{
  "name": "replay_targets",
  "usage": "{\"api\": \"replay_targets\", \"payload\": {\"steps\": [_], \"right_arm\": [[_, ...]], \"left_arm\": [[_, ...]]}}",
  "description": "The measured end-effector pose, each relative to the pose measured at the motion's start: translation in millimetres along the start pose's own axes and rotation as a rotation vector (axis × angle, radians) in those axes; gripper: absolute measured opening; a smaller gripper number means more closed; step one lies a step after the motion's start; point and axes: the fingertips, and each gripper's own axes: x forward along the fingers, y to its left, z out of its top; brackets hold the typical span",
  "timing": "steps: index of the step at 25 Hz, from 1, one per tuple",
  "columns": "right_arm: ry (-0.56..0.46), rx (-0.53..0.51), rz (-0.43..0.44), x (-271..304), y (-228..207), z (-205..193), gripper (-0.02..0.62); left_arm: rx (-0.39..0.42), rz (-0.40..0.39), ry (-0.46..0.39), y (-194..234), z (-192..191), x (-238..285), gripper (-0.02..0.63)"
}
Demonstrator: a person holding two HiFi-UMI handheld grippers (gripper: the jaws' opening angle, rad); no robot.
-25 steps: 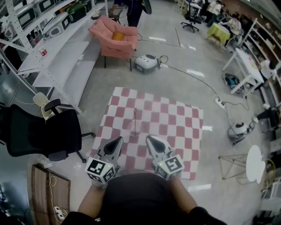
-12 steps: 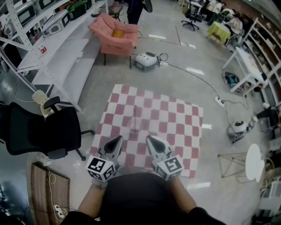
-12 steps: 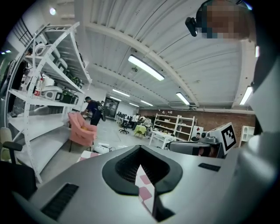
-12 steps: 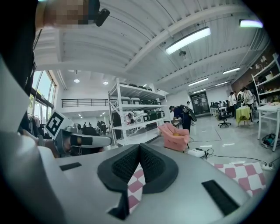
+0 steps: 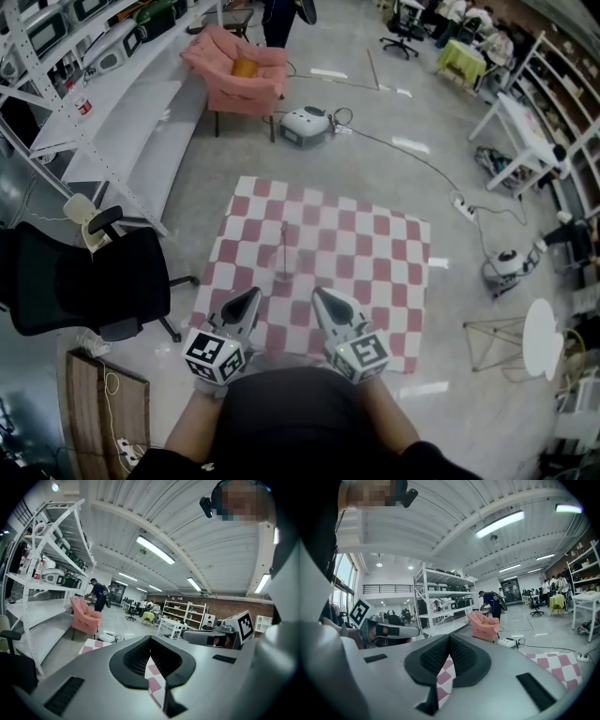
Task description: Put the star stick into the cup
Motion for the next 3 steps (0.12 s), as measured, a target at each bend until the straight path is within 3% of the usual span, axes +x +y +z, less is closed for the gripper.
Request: {"api": "replay_targets", "payload": {"steps": [3], "right_arm": [[-0.003, -0.001, -0.003, -0.6, -1.5, -0.4, 0.016]], "left_arm": [[0.005, -0.003, 0.003, 0.1, 1.0, 0.8, 0.041]]}}
